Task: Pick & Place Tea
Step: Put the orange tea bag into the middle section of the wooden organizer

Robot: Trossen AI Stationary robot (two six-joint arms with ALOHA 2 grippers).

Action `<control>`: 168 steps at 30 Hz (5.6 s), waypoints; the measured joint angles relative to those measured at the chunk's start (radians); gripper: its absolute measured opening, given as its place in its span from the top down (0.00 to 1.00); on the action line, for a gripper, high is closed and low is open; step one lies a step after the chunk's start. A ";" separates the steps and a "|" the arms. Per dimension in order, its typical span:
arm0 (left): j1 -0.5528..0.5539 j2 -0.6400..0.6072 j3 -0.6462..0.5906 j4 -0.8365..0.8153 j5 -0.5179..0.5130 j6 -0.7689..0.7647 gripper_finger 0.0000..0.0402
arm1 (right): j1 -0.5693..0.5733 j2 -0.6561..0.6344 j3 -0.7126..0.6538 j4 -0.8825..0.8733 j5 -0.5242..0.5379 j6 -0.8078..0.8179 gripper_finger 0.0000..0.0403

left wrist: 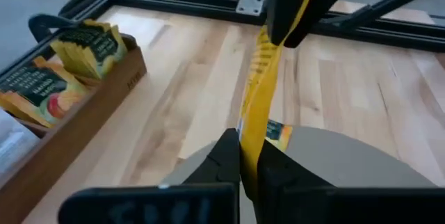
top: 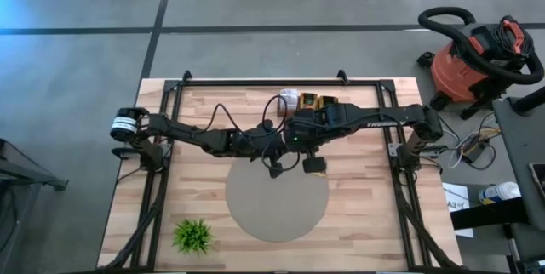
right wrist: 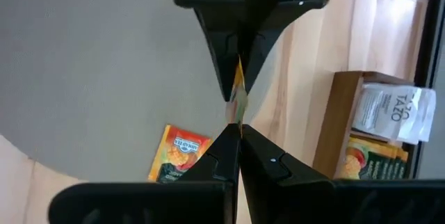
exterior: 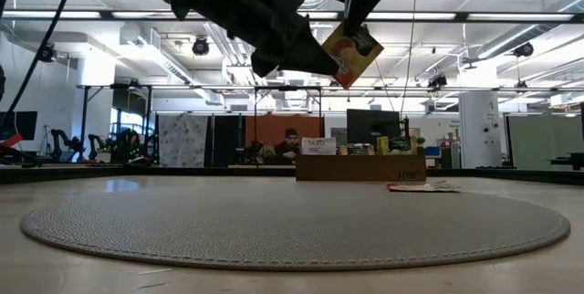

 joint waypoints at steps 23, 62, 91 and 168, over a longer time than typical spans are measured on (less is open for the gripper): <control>0.003 -0.070 -0.053 0.170 -0.088 -0.008 0.99 | -0.007 -0.076 0.180 -0.132 0.158 0.033 0.54; 0.013 -0.102 -0.151 0.312 -0.040 0.040 0.93 | -0.085 -0.049 0.136 -0.089 0.067 0.030 0.98; 0.009 -0.153 -0.328 0.162 -0.172 -0.448 0.92 | -0.582 0.197 0.034 -0.071 0.009 -0.285 0.98; 0.008 -0.189 -0.329 0.138 -0.097 -0.461 0.92 | -0.549 -0.047 -0.013 -0.146 -0.082 0.102 0.78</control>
